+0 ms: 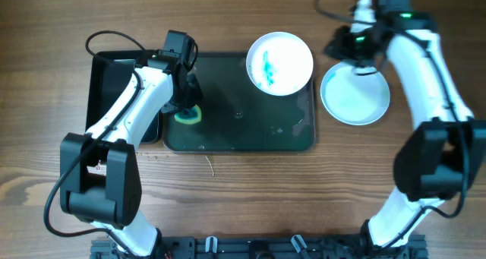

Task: Clean dirty plates on tray and stack at the side
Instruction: 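Grasp the last white plate with the right gripper, pull it center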

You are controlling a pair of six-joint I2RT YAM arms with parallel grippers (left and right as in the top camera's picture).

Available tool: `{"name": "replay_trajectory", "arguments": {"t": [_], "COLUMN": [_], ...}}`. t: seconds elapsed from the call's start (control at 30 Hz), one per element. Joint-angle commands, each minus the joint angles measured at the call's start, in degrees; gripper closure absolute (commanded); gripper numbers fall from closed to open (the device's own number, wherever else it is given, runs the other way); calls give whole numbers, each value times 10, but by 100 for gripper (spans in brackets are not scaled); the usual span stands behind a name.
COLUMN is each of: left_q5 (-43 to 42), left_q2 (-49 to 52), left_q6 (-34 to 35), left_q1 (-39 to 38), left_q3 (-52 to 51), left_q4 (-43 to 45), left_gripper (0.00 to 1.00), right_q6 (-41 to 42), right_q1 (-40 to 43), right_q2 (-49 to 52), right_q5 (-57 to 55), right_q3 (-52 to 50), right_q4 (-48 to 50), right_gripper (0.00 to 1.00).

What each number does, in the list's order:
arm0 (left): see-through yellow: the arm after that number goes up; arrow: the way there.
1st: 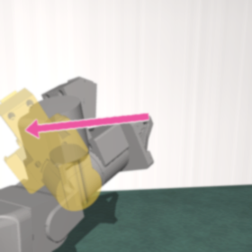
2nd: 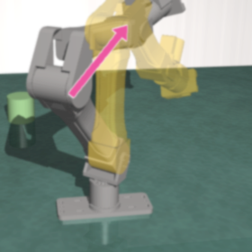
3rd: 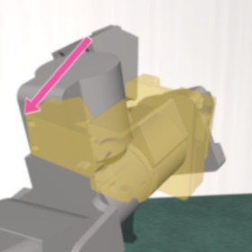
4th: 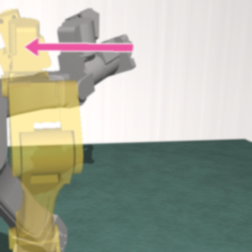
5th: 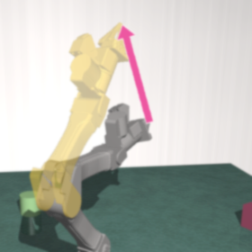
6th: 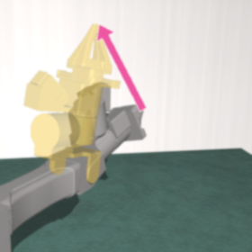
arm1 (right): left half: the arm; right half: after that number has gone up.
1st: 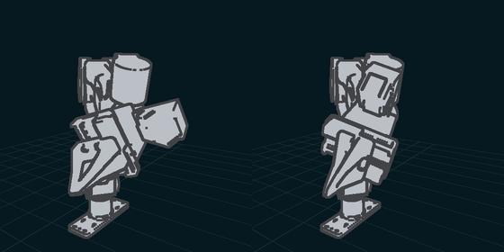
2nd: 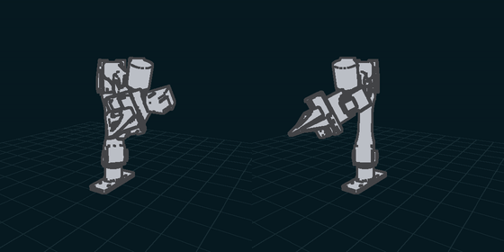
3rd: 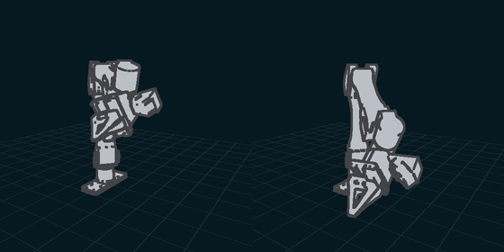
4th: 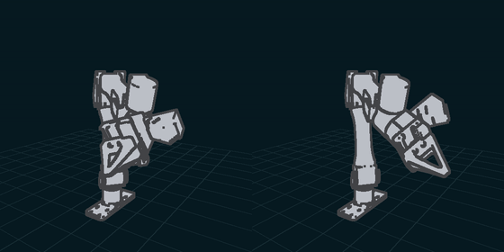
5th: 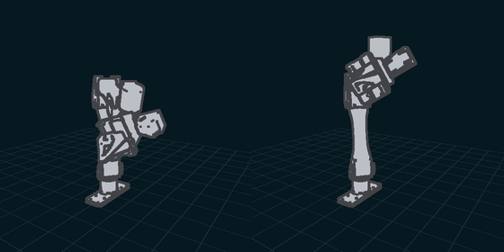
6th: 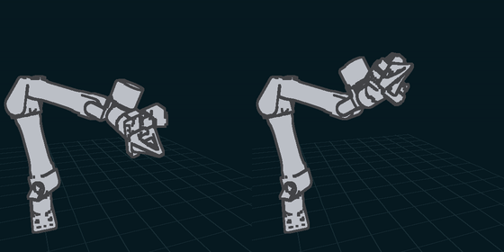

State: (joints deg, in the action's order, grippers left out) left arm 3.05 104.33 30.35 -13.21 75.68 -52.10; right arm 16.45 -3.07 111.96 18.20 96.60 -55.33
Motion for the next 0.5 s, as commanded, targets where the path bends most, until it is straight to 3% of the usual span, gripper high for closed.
{"name": "replay_trajectory", "arguments": {"t": [0.0, 0.2, 0.47], "left_q5": [-7, -7, -7], "left_q2": [-15, -15, -15], "left_q6": [1, 1, 1], "left_q1": [2, 2, 2], "left_q3": [12, 12, 12], "left_q4": [2, 2, 2], "left_gripper": [96, 96, 96], "right_q6": [65, 94, 106], "right_q1": [-41, -62, -65], "right_q2": [48, 86, 120], "right_q5": [-81, -85, -63], "right_q3": [5, 5, 3], "right_q4": [-9, -6, 8], "right_gripper": [53, 55, 69]}}
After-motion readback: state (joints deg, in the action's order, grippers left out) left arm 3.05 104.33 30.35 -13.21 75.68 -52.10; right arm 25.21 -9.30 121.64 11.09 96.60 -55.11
